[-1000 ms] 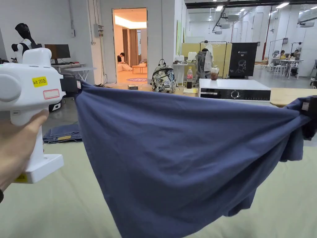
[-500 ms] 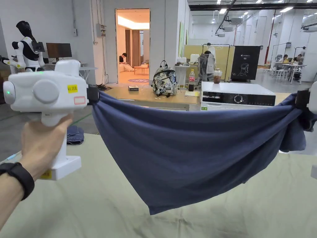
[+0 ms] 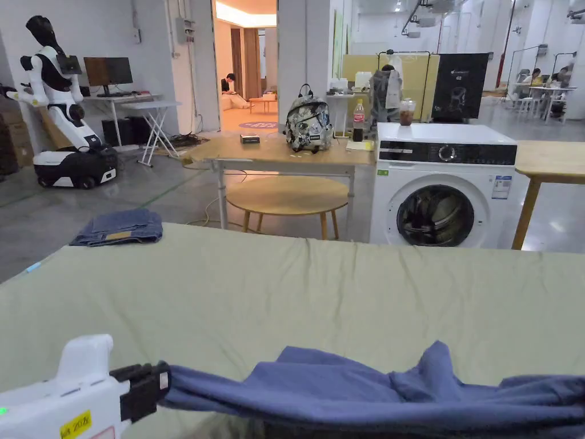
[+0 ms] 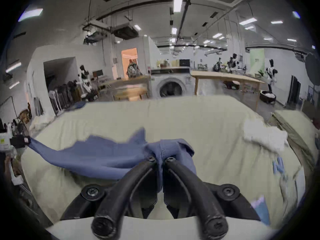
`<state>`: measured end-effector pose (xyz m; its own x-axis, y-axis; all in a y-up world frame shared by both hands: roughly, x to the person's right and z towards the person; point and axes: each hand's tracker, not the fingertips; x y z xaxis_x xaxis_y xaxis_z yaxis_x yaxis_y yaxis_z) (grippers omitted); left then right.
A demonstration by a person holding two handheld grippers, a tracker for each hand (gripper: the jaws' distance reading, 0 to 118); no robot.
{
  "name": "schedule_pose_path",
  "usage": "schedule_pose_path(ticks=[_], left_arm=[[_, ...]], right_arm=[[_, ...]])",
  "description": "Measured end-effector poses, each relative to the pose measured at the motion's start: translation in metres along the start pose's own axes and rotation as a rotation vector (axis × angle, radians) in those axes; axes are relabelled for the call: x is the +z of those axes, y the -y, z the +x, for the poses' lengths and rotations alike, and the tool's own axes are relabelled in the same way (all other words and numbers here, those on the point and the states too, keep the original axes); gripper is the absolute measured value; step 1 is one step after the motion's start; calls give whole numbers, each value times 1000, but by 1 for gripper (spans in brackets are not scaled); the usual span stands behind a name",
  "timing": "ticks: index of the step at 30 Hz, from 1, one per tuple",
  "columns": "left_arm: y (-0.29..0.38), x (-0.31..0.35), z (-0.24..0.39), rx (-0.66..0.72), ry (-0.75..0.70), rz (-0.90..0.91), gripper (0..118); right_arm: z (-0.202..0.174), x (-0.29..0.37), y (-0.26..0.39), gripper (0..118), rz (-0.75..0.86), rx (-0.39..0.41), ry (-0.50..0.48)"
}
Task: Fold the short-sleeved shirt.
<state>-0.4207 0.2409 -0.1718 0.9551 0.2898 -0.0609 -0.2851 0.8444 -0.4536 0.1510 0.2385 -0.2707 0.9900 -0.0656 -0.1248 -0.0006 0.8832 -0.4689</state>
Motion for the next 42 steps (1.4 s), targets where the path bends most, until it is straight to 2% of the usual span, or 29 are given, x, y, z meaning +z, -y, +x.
schedule_pose_path(ticks=[2,3,6,9,11,13,17,18,19,20,21,22,23,27,30,36,39,40,41,42], left_arm=[[44,20,3,3,-37,-43,0],[65,31,4,-16,-24,-62,0],[114,50,3,5,-52,-129,0],[144,64,-3,77,-66,-172,0],[156,76,-7,75,-103,-149,0],[161,84,-16,163,-76,-163,0],[162,92,-16,137,-86,-153,0],[163,93,-14,114,-82,-136,0],[163,92,-12,99,-73,-133,5],[163,92,-9,82,-75,-139,18],[163,90,-7,63,-83,-138,33],[163,90,-5,47,-106,-143,55],[162,92,-1,18,-138,-136,59],[149,112,13,-33,-189,-32,58],[121,130,24,-81,-212,82,58],[90,160,60,-210,-164,256,58],[91,161,63,-243,-143,268,58],[91,161,63,-242,-135,269,56],[91,162,62,-242,-101,278,48],[91,163,62,-237,-84,291,29]], right_arm=[[6,26,51,3,-55,-37,24],[11,39,76,3,-96,-103,37],[17,75,134,3,-169,-232,61],[16,100,166,3,-227,-237,71],[13,115,180,3,-232,-237,98],[16,120,184,3,-240,-244,117],[17,122,188,4,-229,-253,114],[13,121,188,11,-228,-226,119],[11,121,189,25,-221,-203,125],[8,121,187,37,-227,-176,143],[7,122,188,41,-231,-154,163],[7,124,189,41,-238,-145,159],[8,127,191,41,-234,-125,171],[5,153,187,41,-204,-44,204],[-7,180,170,41,-82,11,205],[-46,196,110,41,153,90,75],[-64,188,91,41,209,75,-4],[-67,184,87,39,222,51,-27],[-70,179,83,32,220,25,-51],[-73,175,81,11,229,12,-86]])
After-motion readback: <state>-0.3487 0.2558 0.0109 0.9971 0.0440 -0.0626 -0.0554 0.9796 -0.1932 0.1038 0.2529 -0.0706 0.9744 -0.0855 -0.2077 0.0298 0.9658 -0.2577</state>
